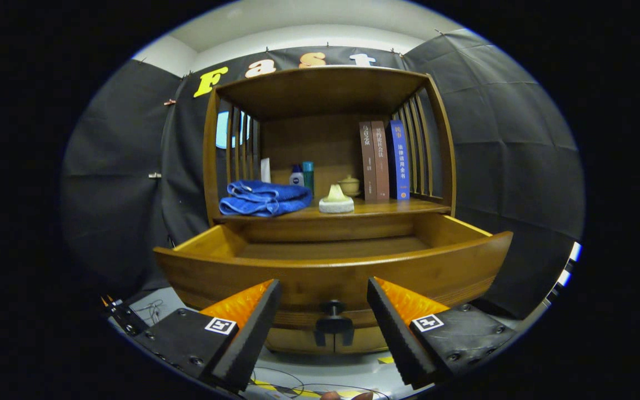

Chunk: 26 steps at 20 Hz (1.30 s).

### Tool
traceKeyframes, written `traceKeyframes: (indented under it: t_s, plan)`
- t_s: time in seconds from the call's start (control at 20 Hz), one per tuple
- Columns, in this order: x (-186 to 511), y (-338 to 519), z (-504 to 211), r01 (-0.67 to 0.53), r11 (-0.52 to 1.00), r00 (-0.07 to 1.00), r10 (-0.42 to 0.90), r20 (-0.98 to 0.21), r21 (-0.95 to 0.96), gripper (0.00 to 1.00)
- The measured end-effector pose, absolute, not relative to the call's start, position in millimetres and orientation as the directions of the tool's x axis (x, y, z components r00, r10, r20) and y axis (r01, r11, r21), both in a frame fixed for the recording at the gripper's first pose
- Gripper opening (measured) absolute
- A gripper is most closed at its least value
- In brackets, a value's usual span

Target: Pull open the drawer, take out the items inside it, and place them on the countertop above the cabinet.

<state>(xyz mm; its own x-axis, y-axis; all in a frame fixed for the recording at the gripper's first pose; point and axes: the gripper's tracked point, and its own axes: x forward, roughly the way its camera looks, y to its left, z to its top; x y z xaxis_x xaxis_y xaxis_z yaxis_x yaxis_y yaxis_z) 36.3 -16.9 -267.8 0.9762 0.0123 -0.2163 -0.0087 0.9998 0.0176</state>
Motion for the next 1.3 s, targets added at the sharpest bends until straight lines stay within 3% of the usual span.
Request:
traceKeyframes:
  t_s: [0.8, 1.3]
  plan:
    - [55, -21, -296, 0.026, 0.999, 0.977, -0.031, -0.212, -0.029, 0.99]
    - [117, -21, -293, 0.018, 0.999, 0.976, -0.024, -0.218, -0.028, 0.99]
